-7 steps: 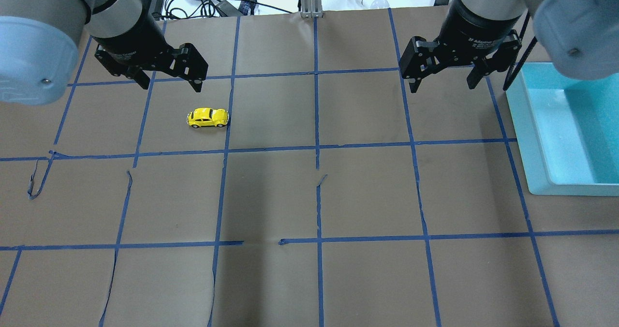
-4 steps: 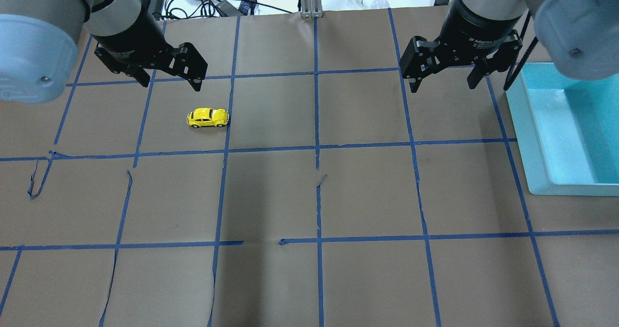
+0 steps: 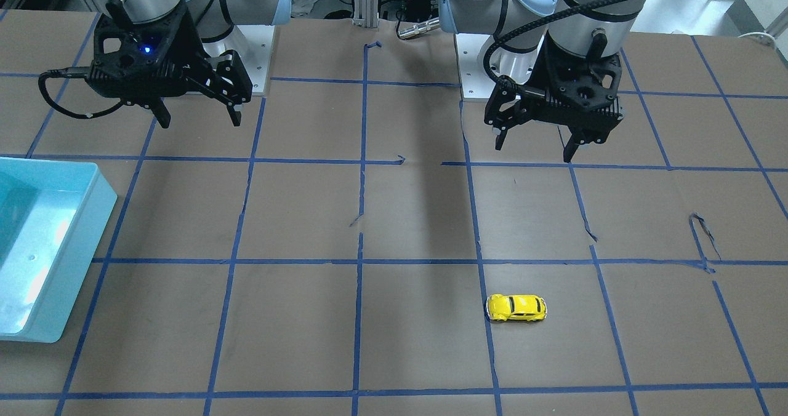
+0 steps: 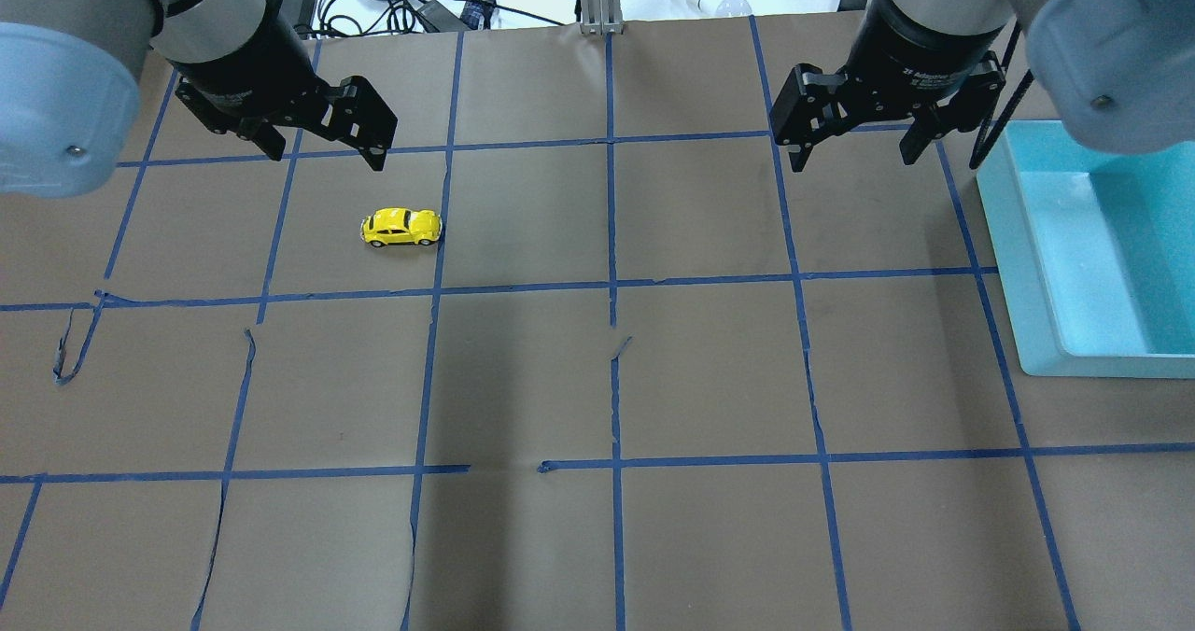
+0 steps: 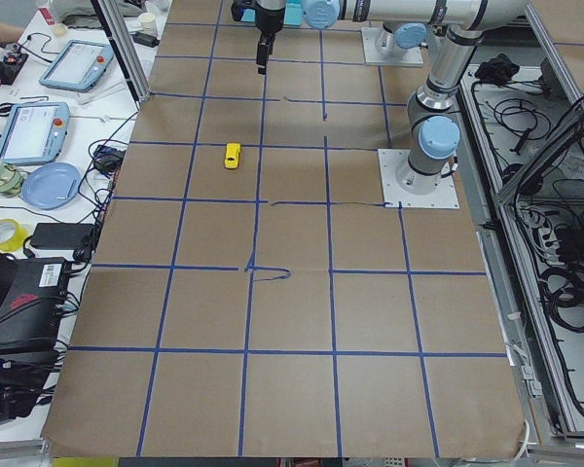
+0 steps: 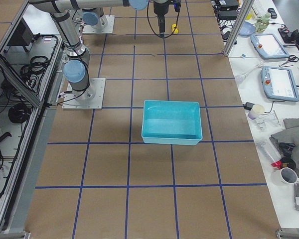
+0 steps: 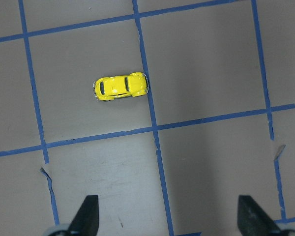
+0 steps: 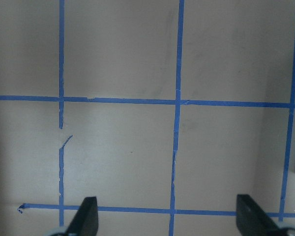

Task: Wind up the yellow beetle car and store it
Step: 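Lower the left gripper down over the yellow toy beetle car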

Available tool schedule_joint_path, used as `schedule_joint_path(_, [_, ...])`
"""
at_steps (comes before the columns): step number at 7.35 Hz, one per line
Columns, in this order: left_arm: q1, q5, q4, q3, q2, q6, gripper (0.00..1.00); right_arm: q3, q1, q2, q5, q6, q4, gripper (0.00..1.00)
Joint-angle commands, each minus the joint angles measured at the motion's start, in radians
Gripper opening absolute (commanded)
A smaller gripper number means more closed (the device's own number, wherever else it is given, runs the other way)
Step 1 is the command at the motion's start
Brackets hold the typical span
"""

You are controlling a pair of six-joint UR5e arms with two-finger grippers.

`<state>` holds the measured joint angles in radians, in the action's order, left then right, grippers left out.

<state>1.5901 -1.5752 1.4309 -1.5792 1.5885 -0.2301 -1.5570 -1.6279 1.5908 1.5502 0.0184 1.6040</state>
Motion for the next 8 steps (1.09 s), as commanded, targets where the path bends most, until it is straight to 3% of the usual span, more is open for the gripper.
schedule_joint_path(1, [-0.001, 0.004, -0.073, -0.015, 0.060, -0.207, 1.00, 0.000, 0.000, 0.000, 0.002, 0.000, 0.001, 1.00])
schedule_joint_path(3, [-0.001, -0.006, -0.104, -0.016, 0.146, -0.486, 1.00, 0.000, 0.000, 0.000, 0.002, 0.000, 0.001, 1.00])
schedule_joint_path(5, [-0.010, -0.008, -0.235, -0.012, 0.267, -0.807, 1.00, 0.000, -0.001, 0.000, -0.001, 0.000, 0.001, 1.00])
schedule_joint_path(7, [-0.074, -0.006, -0.274, -0.002, 0.358, -1.161, 1.00, 0.000, 0.000, 0.000, -0.008, 0.000, 0.001, 1.00])
schedule_joint_path(8, [-0.078, -0.008, -0.343, -0.015, 0.393, -1.252, 1.00, 0.000, -0.001, -0.002, -0.007, 0.000, 0.001, 1.00])
